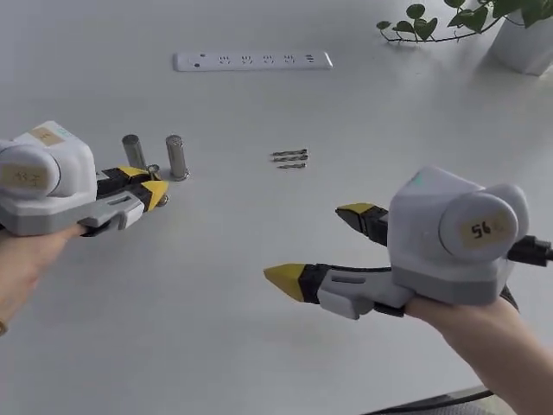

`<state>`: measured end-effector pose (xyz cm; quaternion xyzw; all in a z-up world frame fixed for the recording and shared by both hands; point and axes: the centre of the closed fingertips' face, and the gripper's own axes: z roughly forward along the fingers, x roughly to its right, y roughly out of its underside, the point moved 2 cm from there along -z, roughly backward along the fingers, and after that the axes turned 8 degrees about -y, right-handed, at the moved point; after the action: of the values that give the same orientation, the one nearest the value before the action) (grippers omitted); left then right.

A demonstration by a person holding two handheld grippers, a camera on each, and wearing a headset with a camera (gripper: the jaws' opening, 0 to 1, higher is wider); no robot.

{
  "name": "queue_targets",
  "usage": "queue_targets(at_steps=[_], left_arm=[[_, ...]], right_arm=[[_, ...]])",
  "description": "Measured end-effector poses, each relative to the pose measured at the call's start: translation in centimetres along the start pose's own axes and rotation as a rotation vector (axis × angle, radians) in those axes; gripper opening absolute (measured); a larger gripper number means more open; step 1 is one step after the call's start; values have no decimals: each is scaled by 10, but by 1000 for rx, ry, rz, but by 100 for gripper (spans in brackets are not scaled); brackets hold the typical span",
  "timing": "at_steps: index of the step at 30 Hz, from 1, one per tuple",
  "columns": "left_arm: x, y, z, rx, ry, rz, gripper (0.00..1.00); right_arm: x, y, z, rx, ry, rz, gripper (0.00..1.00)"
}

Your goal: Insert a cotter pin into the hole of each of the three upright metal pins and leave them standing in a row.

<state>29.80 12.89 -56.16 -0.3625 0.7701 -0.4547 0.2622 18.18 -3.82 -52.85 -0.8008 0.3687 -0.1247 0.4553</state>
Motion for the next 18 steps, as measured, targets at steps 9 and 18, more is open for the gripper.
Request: queue_targets(at_steps=[9, 18], left_arm=[[22, -7, 1, 15, 63, 3, 7], [50, -10, 2, 30, 134, 27, 7]], right_arm=[[-2, 2, -1, -5, 0, 0, 68], [-1, 1, -2, -4, 0, -3, 68]])
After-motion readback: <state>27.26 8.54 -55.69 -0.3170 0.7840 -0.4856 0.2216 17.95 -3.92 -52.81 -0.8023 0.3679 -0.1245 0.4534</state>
